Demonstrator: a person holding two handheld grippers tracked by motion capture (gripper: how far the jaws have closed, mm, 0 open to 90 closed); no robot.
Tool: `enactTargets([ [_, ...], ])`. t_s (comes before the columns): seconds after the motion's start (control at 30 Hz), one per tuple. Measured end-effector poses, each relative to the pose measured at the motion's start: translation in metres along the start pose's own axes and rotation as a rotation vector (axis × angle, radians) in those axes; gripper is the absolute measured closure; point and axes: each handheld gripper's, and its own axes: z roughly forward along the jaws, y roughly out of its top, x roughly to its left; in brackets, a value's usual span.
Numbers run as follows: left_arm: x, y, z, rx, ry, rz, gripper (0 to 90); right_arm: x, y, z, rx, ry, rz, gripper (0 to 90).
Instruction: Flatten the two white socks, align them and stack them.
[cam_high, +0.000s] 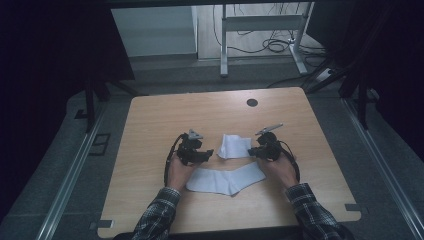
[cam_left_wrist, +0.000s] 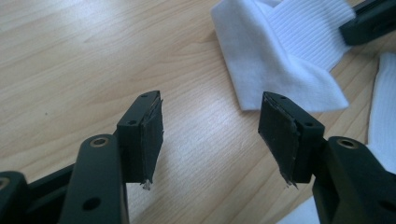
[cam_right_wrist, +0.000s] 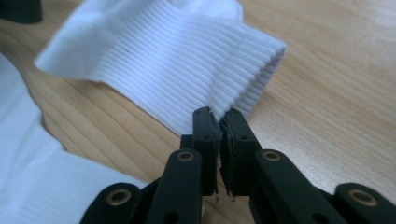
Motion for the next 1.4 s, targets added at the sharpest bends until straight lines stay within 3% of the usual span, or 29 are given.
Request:
enactTargets([
  [0.2, 0.007, -0.010, -0.003, -0.005, 0.006, -0.026, 39.9, 0.012, 0.027, -0.019, -0.041, 0.052, -0.008, 85.0],
  [0.37, 0.020, -0.030, -0.018, -0.019, 0.031, -0.064, 39.3, 0.036, 0.065, -0.035, -0.082, 0.076, -0.066, 84.9],
  [0.53, 0.038, -0.056, -0.044, -0.039, 0.074, -0.110, 37.7, 0.055, 0.093, -0.038, -0.097, 0.071, -0.110, 85.2],
  [0.7, 0.055, -0.080, -0.071, -0.037, 0.126, -0.131, 35.5, 0.070, 0.114, -0.036, -0.104, 0.074, -0.133, 85.4],
  [0.83, 0.064, -0.097, -0.079, -0.032, 0.138, -0.166, 35.5, 0.079, 0.131, -0.033, -0.117, 0.080, -0.133, 85.6],
  [0.93, 0.065, -0.100, -0.077, -0.016, 0.162, -0.163, 35.5, 0.088, 0.146, -0.035, -0.133, 0.083, -0.141, 85.7],
  [1.03, 0.063, -0.100, -0.072, -0.002, 0.160, -0.143, 35.4, 0.099, 0.162, -0.044, -0.164, 0.088, -0.166, 85.8],
  [1.1, 0.060, -0.099, -0.070, 0.011, 0.173, -0.116, 34.0, 0.107, 0.174, -0.057, -0.201, 0.088, -0.187, 85.8],
  [1.2, 0.059, -0.100, -0.070, 0.011, 0.175, -0.108, 33.1, 0.114, 0.188, -0.085, -0.264, 0.094, -0.208, 85.8],
  [1.3, 0.060, -0.100, -0.070, 0.003, 0.170, -0.112, 33.1, 0.111, 0.190, -0.107, -0.302, 0.103, -0.214, 85.6],
  [1.4, 0.060, -0.100, -0.069, -0.002, 0.173, -0.109, 32.6, 0.097, 0.174, -0.105, -0.249, 0.084, -0.203, 85.5],
])
